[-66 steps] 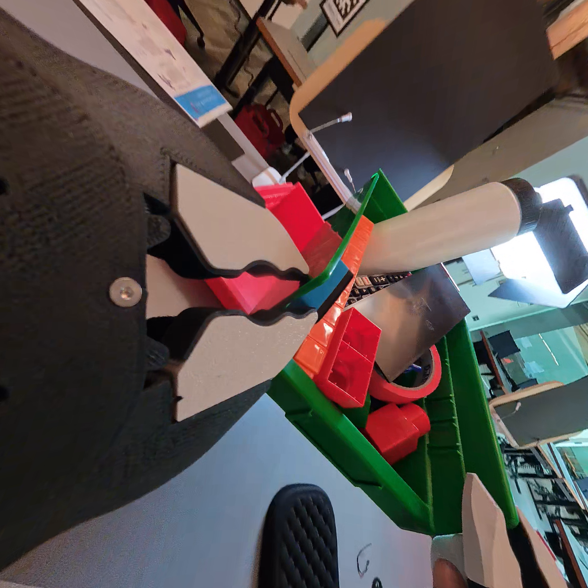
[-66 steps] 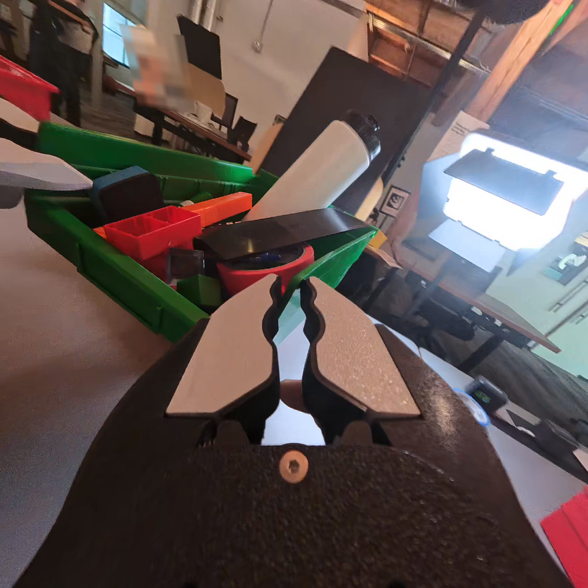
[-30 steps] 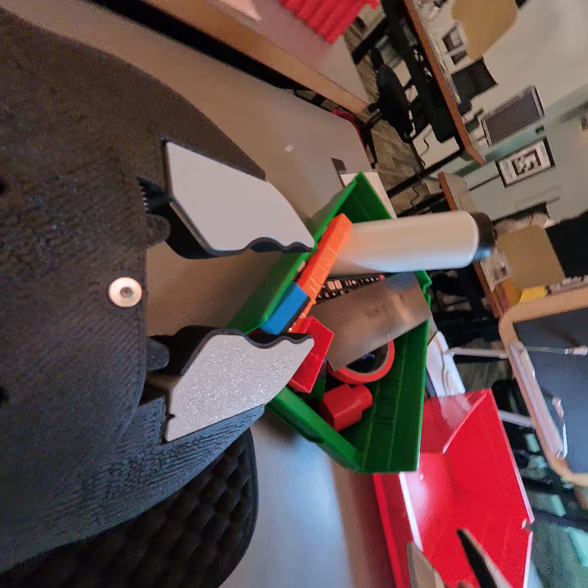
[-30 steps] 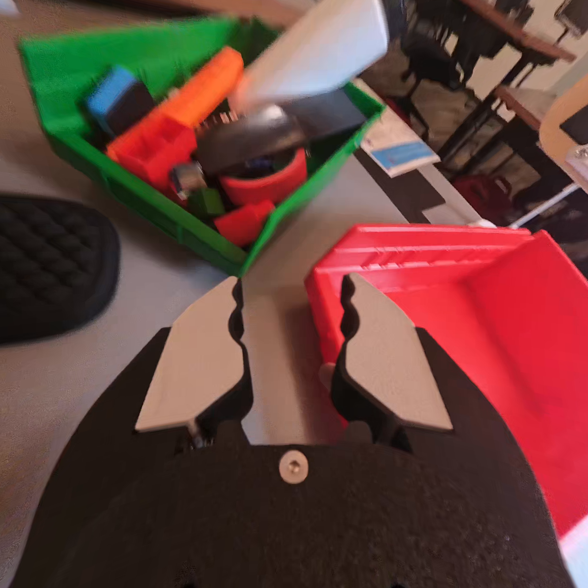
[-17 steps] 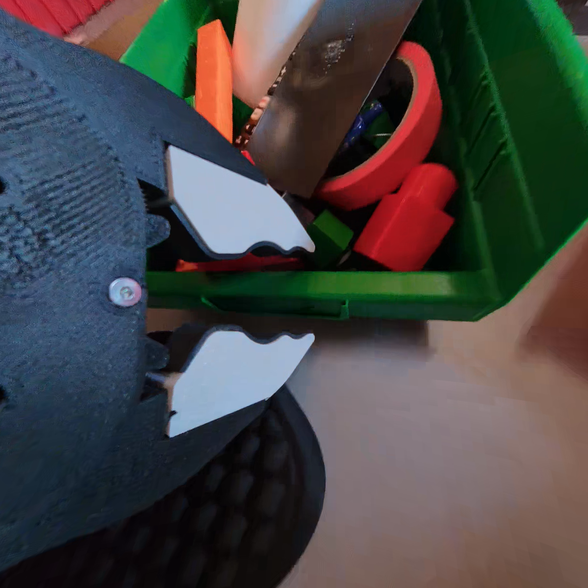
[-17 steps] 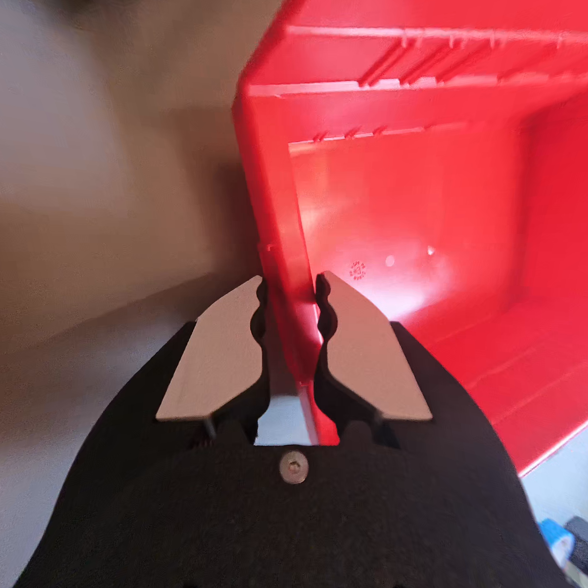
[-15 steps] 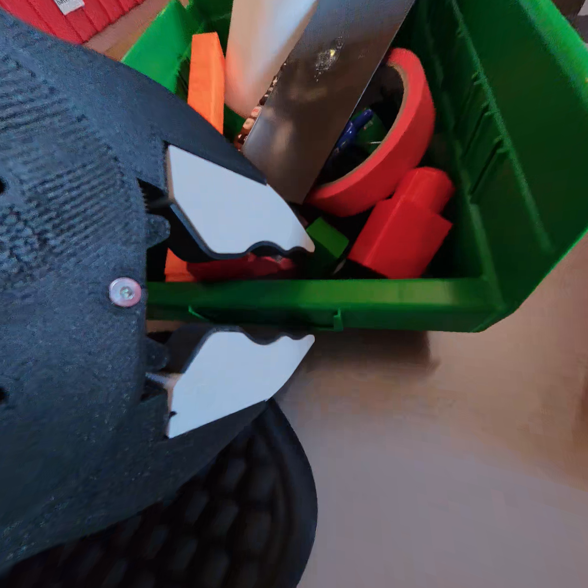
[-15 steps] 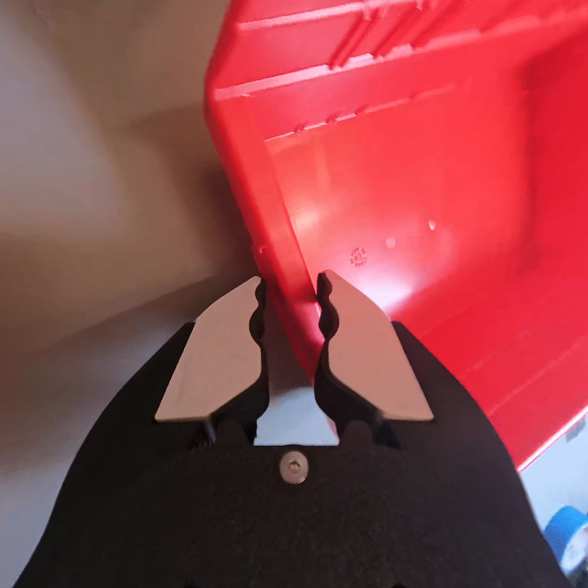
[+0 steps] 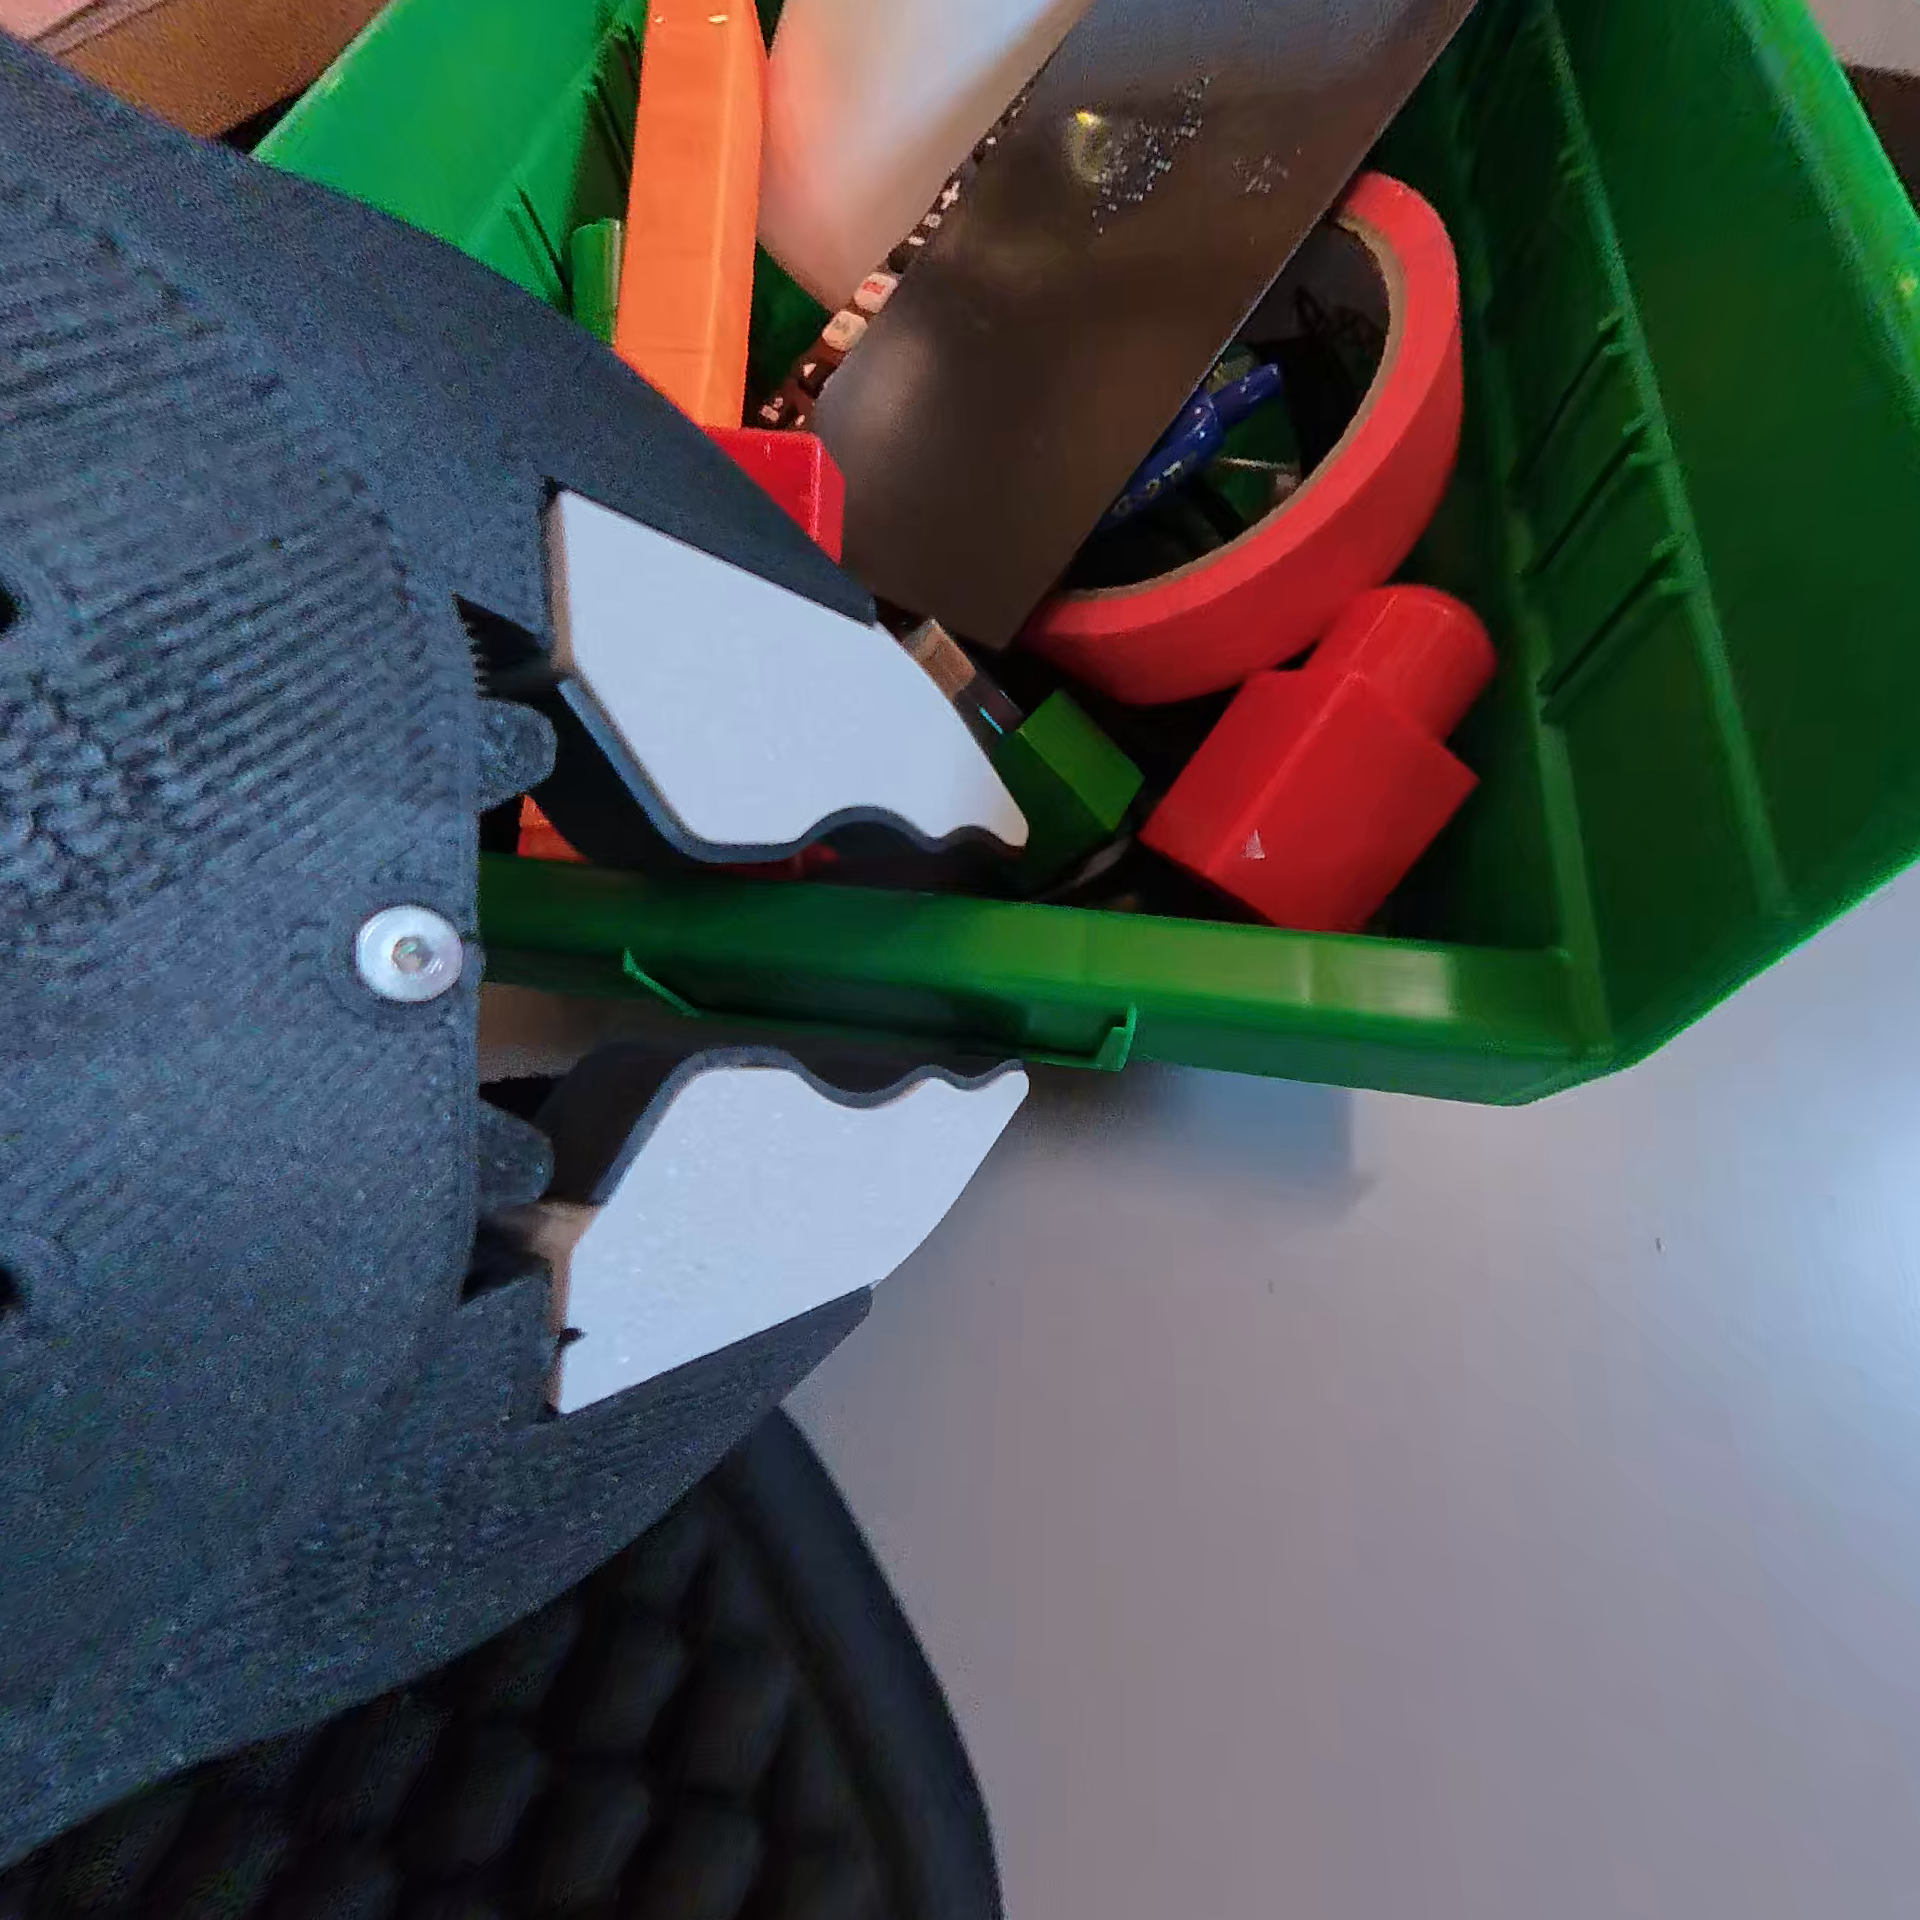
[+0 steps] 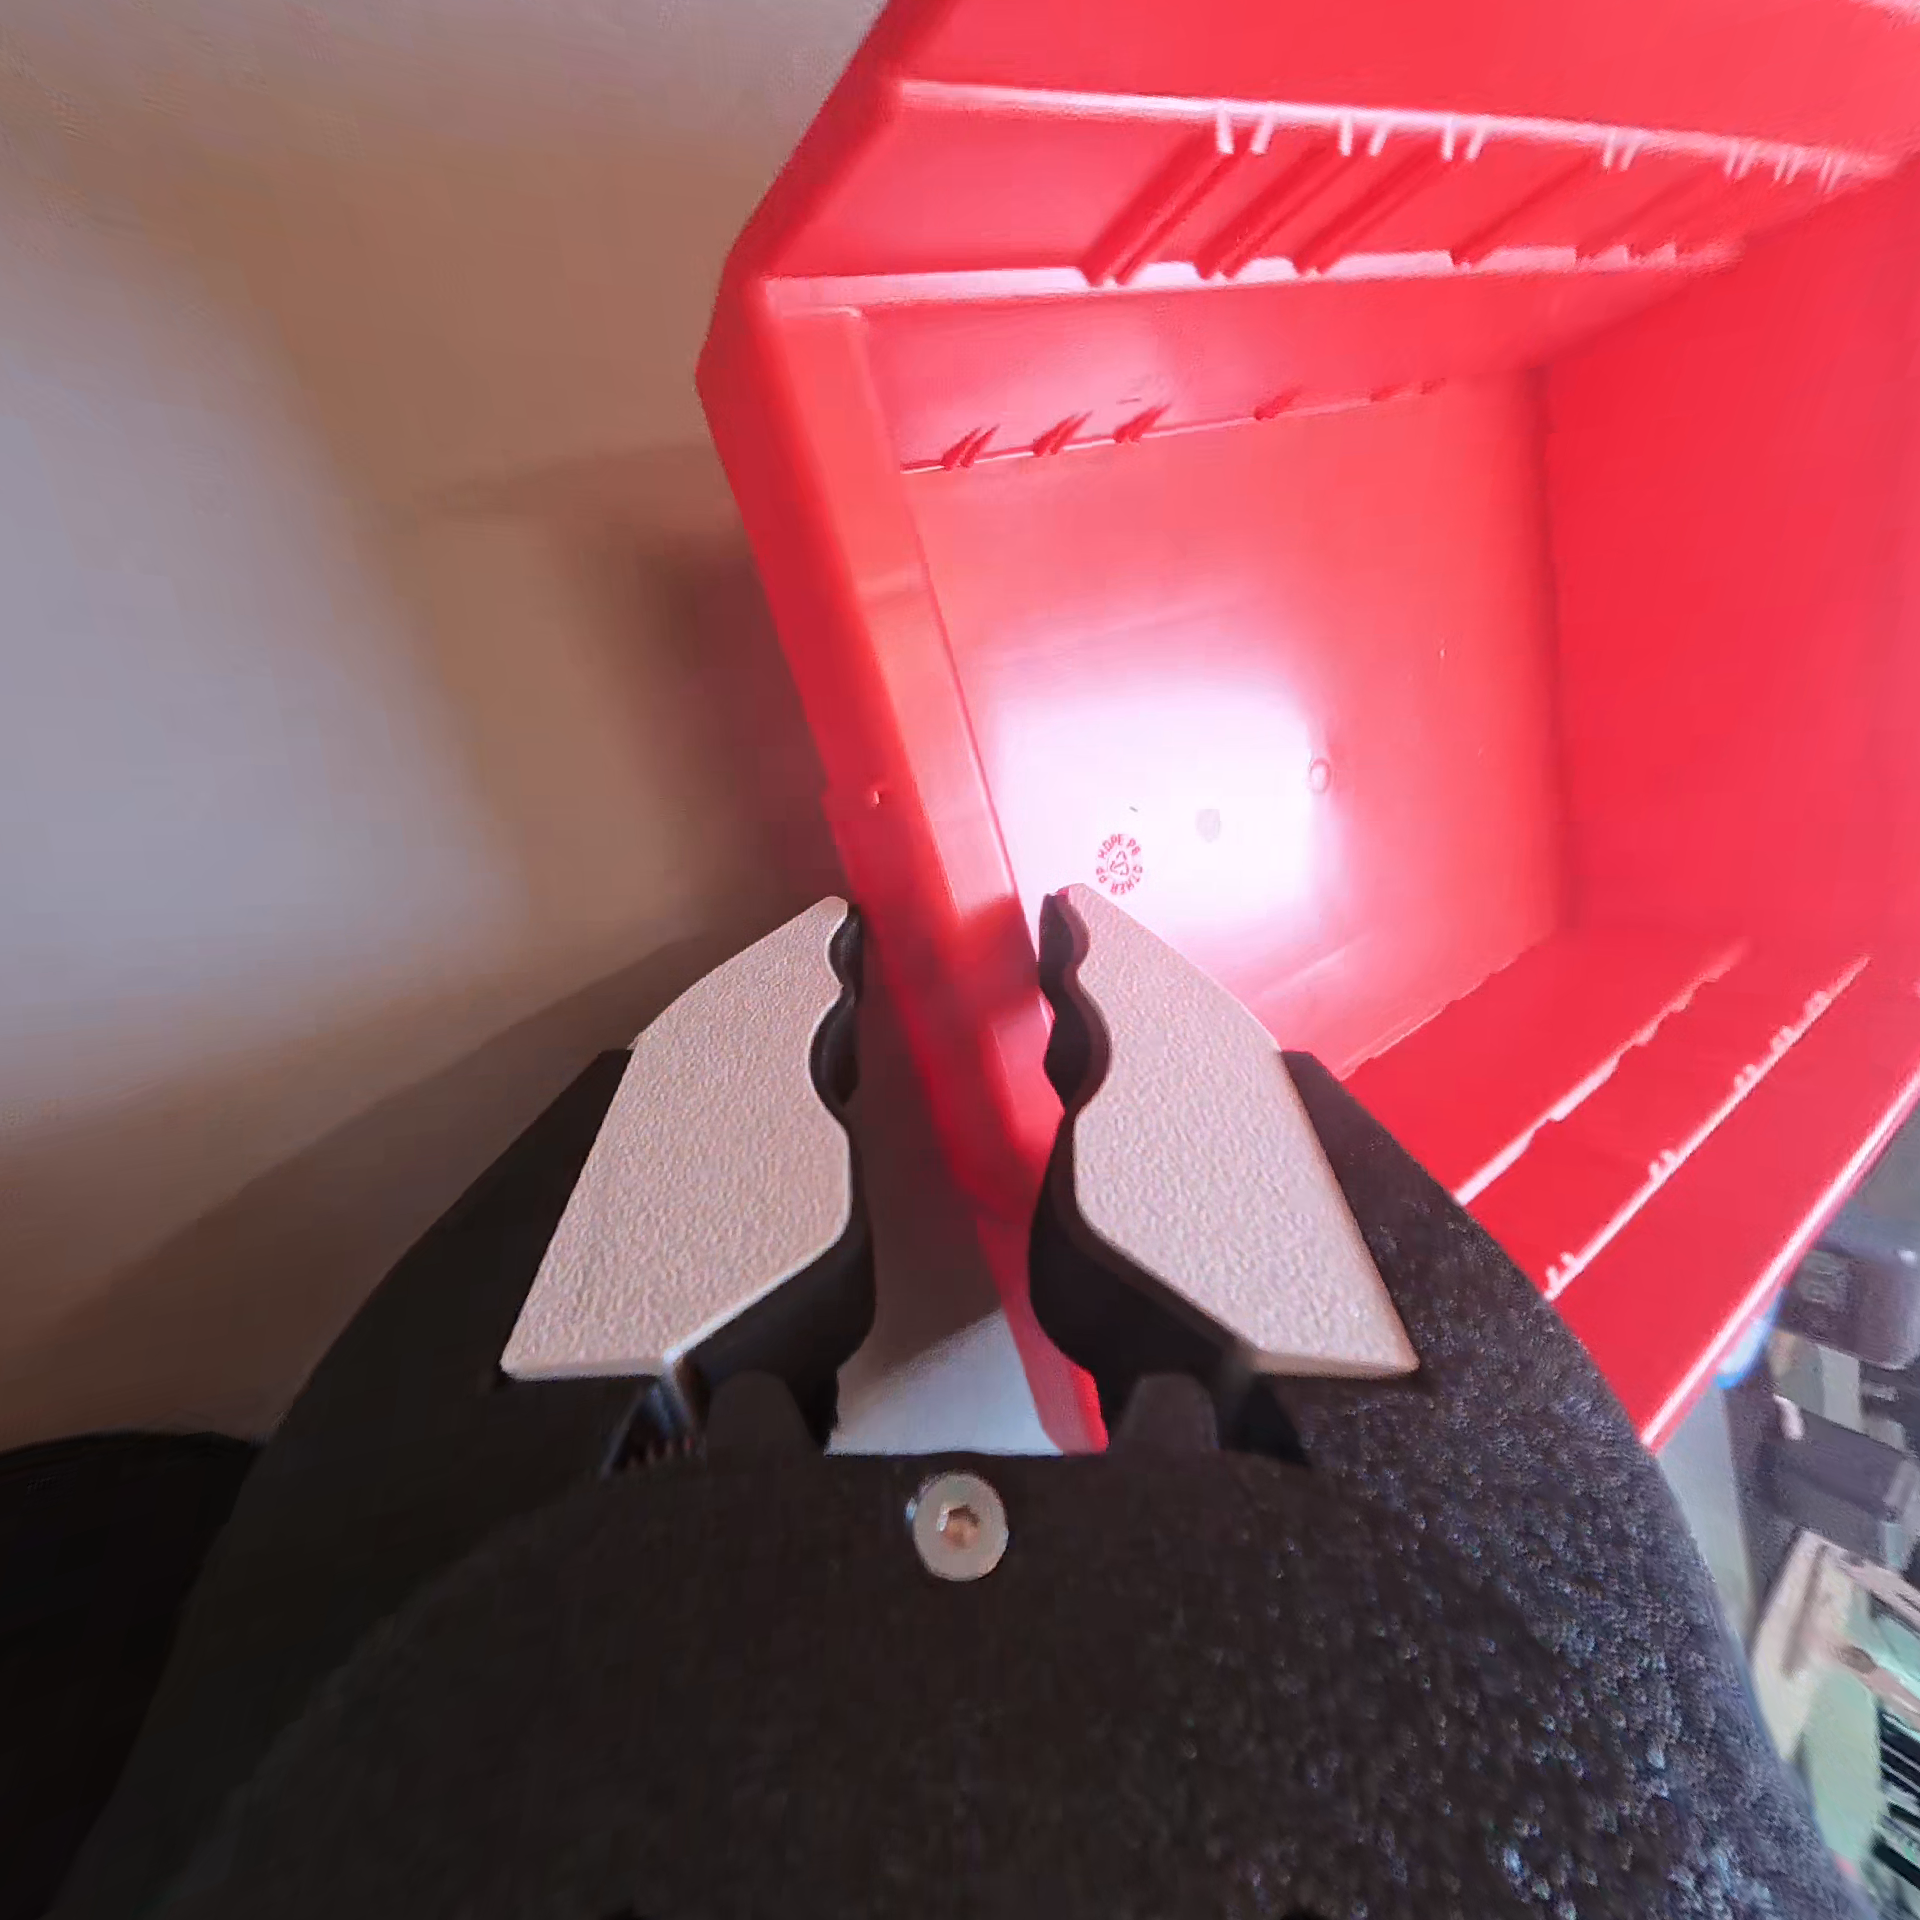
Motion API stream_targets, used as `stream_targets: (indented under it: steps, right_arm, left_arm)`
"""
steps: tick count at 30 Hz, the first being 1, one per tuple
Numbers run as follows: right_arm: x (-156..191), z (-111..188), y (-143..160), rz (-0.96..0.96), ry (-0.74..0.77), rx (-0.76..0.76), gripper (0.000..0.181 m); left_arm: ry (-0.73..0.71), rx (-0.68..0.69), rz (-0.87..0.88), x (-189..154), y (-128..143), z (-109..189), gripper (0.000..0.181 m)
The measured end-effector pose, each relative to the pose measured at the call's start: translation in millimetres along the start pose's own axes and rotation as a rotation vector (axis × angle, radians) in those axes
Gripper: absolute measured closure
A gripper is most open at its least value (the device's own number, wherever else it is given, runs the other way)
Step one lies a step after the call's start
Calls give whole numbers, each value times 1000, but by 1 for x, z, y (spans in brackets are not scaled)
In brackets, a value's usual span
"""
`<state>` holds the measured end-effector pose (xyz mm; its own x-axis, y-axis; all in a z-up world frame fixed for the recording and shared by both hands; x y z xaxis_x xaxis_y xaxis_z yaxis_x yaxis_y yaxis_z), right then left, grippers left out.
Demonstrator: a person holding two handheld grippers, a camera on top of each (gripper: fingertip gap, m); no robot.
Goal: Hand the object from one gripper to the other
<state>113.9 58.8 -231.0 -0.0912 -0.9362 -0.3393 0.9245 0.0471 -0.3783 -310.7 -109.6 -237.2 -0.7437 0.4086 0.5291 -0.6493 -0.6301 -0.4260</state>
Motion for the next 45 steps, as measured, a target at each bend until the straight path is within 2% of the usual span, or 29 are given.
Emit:
stream_targets:
  steps: [1,8,10,11,13,16,19,22,24,28,32,34,36,40,43,45]
  right_arm:
    - [-12,-3,5,9,13,11,149]
    - [-79,-20,20,46,129,30,149]
    - [-81,-18,14,-19,113,-24,124]
    - [-78,-13,5,-66,84,-85,119]
    - [-70,3,-17,-135,45,-248,116]
    - [-61,29,-45,-182,31,-442,114]
    - [-54,49,-72,-209,13,-594,115]
    - [-47,59,-96,-257,-45,-720,118]
    - [-42,61,-110,-283,-90,-794,122]
    - [-35,50,-119,-321,-132,-881,130]
    - [-29,37,-114,-343,-202,-879,131]
    - [-28,36,-112,-353,-224,-898,134]
    - [-27,36,-110,-363,-239,-915,136]
    - [-26,37,-109,-354,-244,-927,139]
    - [-22,44,-112,-341,-243,-955,140]
    - [-19,53,-119,-322,-246,-997,140]
  left_arm:
    - [-13,5,9,5,1,-3,148]
    - [-105,28,62,44,8,-27,149]
    - [-151,36,87,57,12,-31,143]
    - [-177,42,95,62,14,-31,139]
    - [-197,12,133,69,12,-22,132]
    - [-216,-132,245,89,-5,10,129]
    - [-284,-247,410,140,-20,45,126]
    - [-393,-242,482,204,-25,56,118]
    - [-399,-188,535,241,-24,42,113]
    - [-357,-38,622,290,-16,-16,103]
    - [-342,84,681,309,-1,-81,86]
    - [-325,121,671,310,5,-103,96]
    - [-302,120,653,310,2,-111,99]
    - [-328,57,632,319,-15,-91,99]
    - [-359,-73,611,327,-44,-48,100]
    - [-336,-238,609,324,-79,-8,100]
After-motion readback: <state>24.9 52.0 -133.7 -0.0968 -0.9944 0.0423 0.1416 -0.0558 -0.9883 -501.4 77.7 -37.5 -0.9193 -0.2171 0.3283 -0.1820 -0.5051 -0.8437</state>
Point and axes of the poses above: each gripper's, where its closed fingertips meet, z back along the fingers, y out of its underside, x = y × z across the jaws, the point moved 2 cm from there along z, back along the fingers, and after that the axes turned 10 degrees about -y, right-handed, at the moved point
